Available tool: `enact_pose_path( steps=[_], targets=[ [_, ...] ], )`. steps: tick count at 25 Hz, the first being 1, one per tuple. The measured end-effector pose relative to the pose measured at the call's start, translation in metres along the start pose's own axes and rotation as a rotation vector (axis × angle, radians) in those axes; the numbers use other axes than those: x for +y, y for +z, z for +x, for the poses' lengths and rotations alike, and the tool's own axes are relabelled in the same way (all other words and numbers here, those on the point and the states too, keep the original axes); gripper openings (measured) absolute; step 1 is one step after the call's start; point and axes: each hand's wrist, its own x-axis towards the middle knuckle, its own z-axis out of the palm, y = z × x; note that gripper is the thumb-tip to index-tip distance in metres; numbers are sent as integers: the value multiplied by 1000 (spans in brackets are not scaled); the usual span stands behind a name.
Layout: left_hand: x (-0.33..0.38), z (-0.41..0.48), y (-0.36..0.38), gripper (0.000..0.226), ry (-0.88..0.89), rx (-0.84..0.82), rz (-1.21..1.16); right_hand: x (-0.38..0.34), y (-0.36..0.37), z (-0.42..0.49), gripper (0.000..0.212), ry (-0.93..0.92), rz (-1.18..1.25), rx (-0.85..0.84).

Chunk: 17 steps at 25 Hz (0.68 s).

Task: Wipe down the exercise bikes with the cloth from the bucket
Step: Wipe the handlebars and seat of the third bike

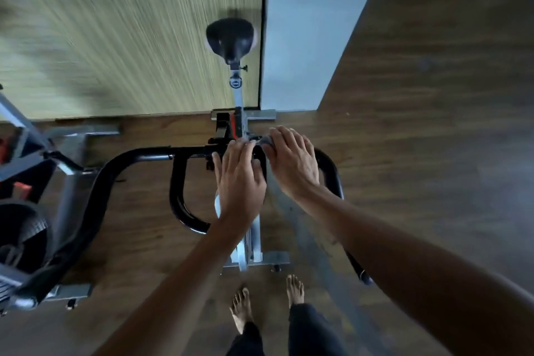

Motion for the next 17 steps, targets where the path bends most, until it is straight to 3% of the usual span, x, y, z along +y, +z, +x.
enact_pose_path(
  steps=[4, 6, 8, 10, 14, 17],
  targets=[
    [37, 0, 19, 44, 17, 8, -306, 14, -21, 4, 69, -107, -43, -318],
    [55, 5, 31, 46, -50, -7, -404, 26, -36, 10, 77, -149, 101, -398],
    [63, 11, 46, 49, -122, -43, -426, 43, -48, 11, 89, -96, 262, -411],
    [64, 13, 63, 50, -151, -55, -287, 68, -49, 4, 95, 6, 352, -424],
    [60, 12, 97, 52, -110, 154, 149, 114, -37, -25, 66, 233, 654, -314],
    [58, 14, 122, 42, -47, 307, 167, 121, -30, -38, 43, 238, 803, -266]
  ],
)
